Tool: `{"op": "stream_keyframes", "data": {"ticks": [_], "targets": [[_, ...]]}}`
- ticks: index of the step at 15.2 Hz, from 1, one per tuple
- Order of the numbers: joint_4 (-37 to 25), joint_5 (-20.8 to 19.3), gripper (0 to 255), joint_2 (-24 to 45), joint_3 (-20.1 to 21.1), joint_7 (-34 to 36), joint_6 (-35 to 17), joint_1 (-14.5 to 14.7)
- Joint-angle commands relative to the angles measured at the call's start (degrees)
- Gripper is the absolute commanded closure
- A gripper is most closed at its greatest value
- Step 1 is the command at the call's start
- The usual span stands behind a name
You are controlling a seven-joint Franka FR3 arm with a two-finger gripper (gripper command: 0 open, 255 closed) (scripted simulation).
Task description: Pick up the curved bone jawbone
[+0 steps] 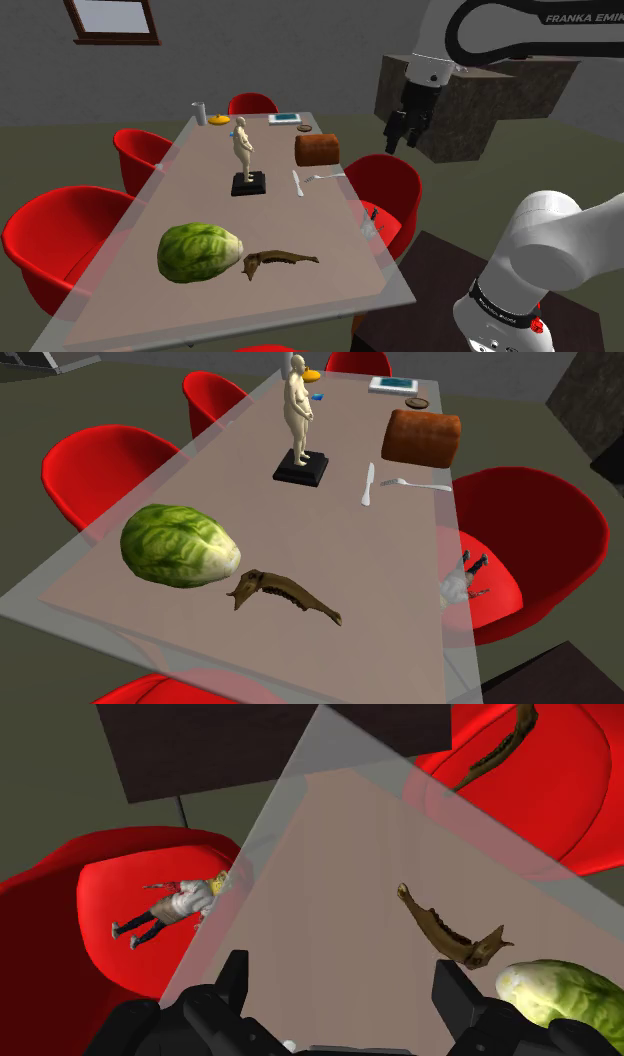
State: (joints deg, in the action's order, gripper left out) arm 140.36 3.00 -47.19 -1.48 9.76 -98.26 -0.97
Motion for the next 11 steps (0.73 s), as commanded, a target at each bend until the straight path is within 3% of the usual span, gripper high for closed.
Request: {"op": "stream_keyframes", "data": {"ticks": [1,11], "targets": [[0.00,0.00,0,0.00,0.00,0.00,0.00,0.00],[3.99,-0.23,0,15.43,3.93,-4.71,-19.68,4.75]]}}
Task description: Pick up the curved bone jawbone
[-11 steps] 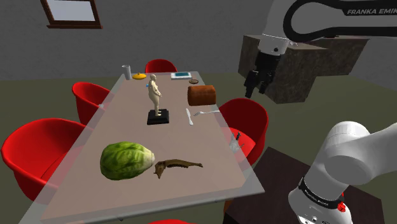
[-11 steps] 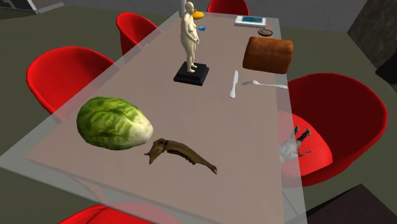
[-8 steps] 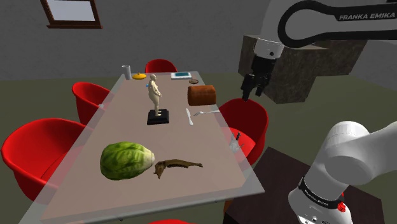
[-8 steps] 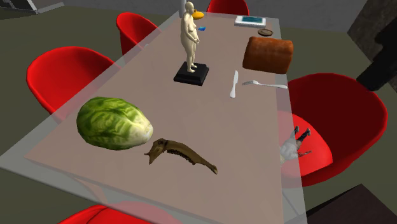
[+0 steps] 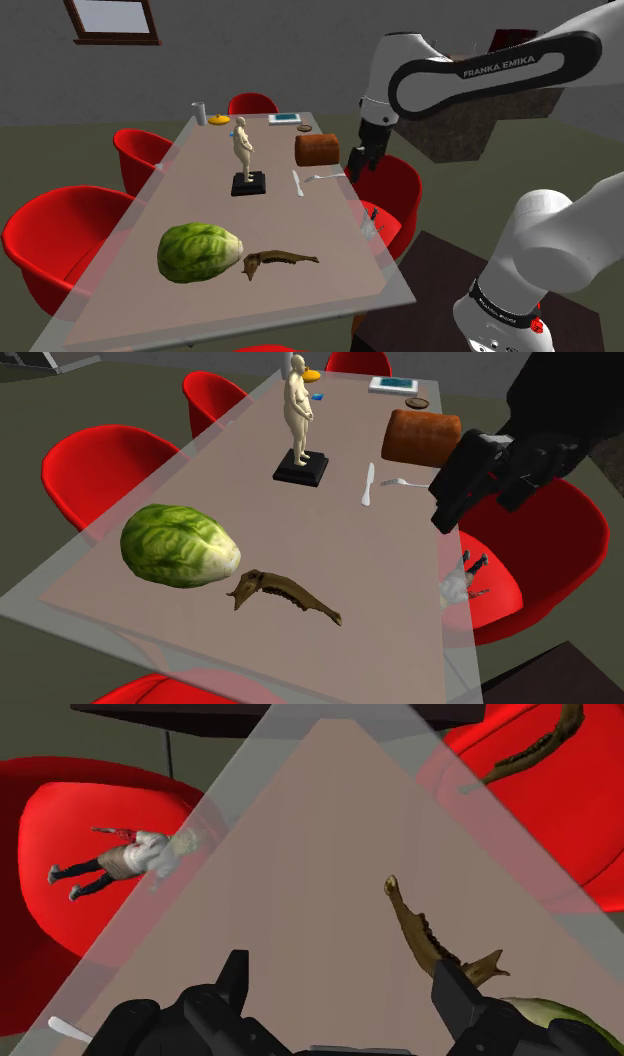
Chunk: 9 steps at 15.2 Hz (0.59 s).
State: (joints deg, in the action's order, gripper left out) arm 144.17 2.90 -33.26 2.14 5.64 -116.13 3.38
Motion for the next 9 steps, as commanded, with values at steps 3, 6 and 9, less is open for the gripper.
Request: {"op": "stream_keyframes", "data": {"ticks": [3,6,9], "targets": [[0.02,-0.60,0,7.22,1.59,-1.69,-7.43,1.52],[-0.75,-1.44,0,13.29,2.94,-2.54,-12.76,2.46],[-2.12,-2.80,0,19.59,4.33,-3.02,-17.71,3.20]]}}
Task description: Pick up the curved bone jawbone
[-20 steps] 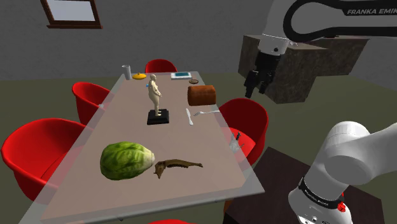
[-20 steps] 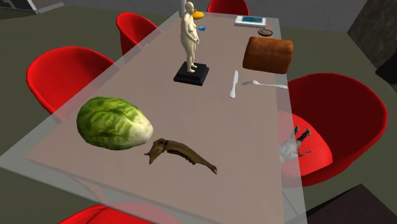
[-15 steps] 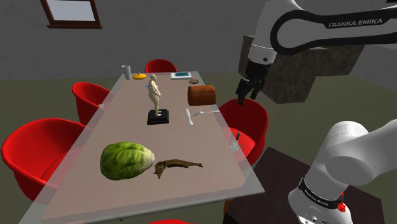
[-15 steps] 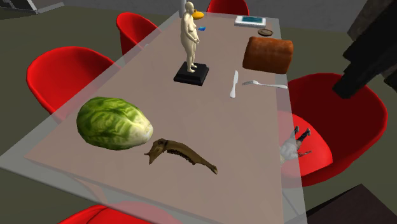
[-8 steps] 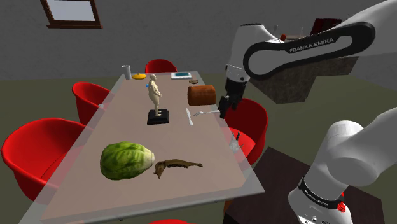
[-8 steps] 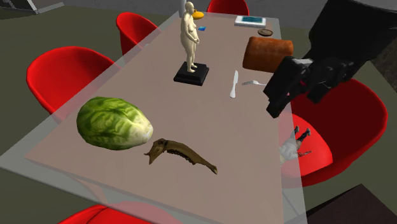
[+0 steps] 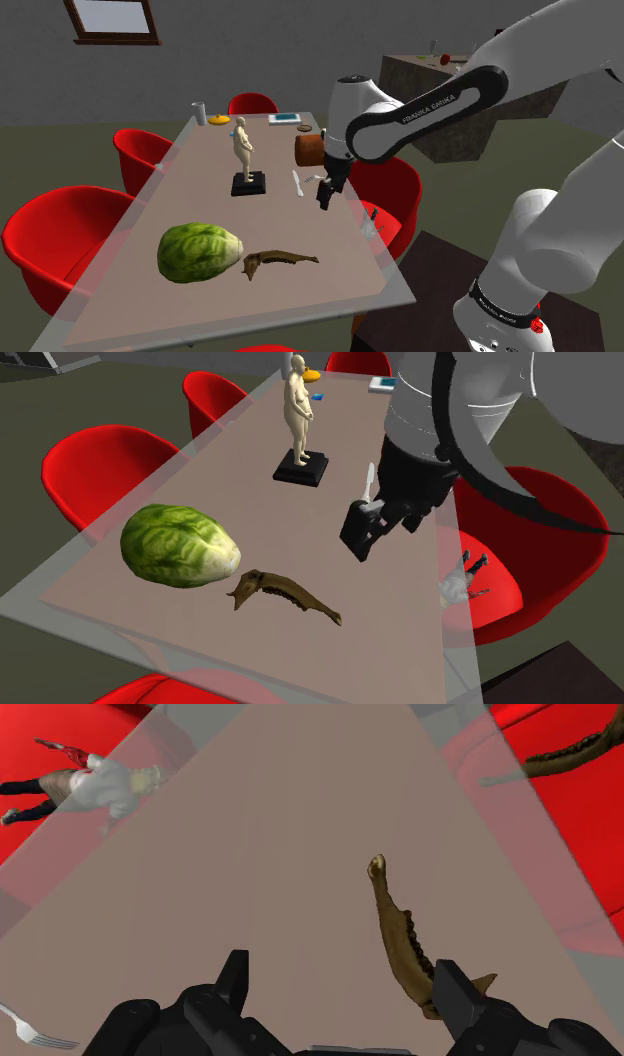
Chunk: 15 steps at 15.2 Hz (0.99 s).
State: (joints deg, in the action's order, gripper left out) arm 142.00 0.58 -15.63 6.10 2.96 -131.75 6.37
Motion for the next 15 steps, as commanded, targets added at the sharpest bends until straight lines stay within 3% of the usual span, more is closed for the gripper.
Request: {"op": "stream_keyframes", "data": {"ticks": [1,9,15], "targets": [[-0.53,-1.09,0,4.11,0.84,-0.40,-3.63,0.42],[-7.41,-9.27,0,21.63,3.57,1.44,-13.75,2.36],[-15.03,-17.54,0,34.72,2.97,4.20,-18.36,5.86]]}}
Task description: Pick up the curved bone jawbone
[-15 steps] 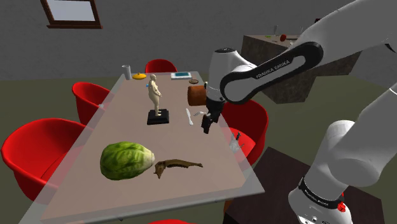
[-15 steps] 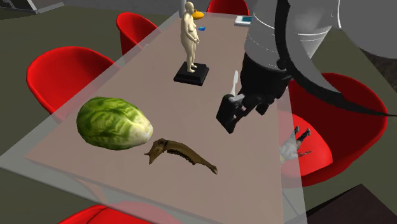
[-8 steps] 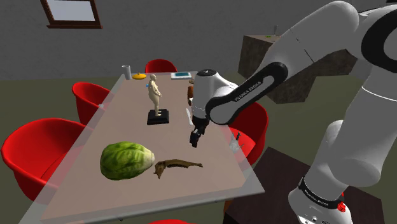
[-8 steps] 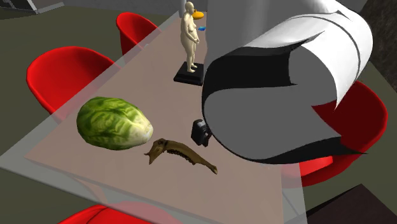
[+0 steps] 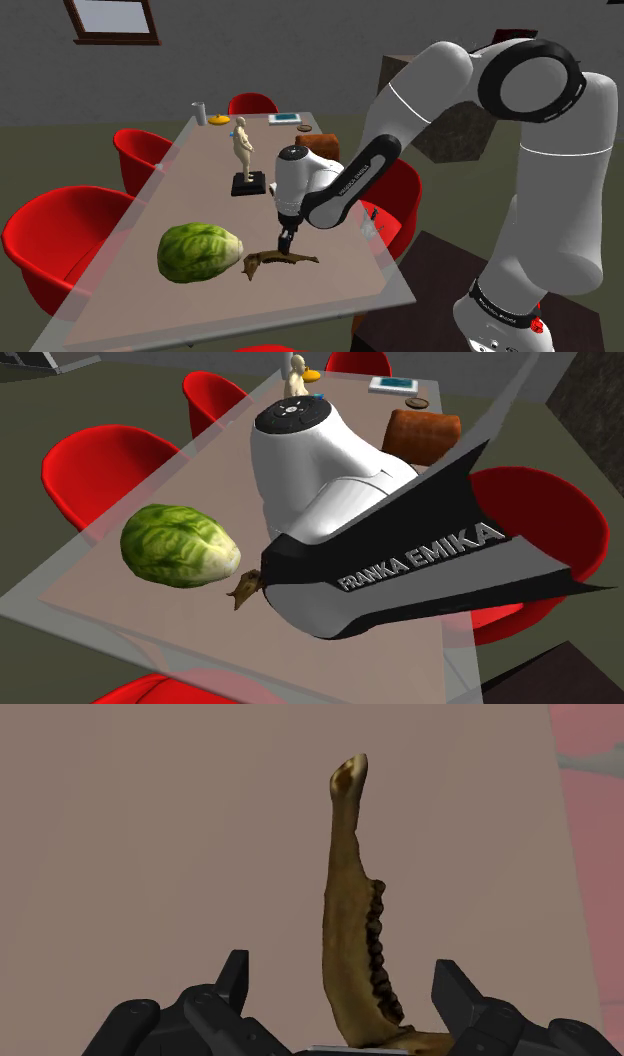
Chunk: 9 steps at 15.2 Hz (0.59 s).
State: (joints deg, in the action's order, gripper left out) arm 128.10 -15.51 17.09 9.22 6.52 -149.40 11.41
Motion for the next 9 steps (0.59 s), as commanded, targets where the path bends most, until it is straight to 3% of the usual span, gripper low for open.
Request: {"op": "stream_keyframes", "data": {"ticks": [1,9], "targets": [[-2.58,-2.70,0,4.14,-0.46,1.00,-1.26,1.59],[-3.79,-5.59,0,9.91,-2.48,3.41,-5.72,3.20]]}}
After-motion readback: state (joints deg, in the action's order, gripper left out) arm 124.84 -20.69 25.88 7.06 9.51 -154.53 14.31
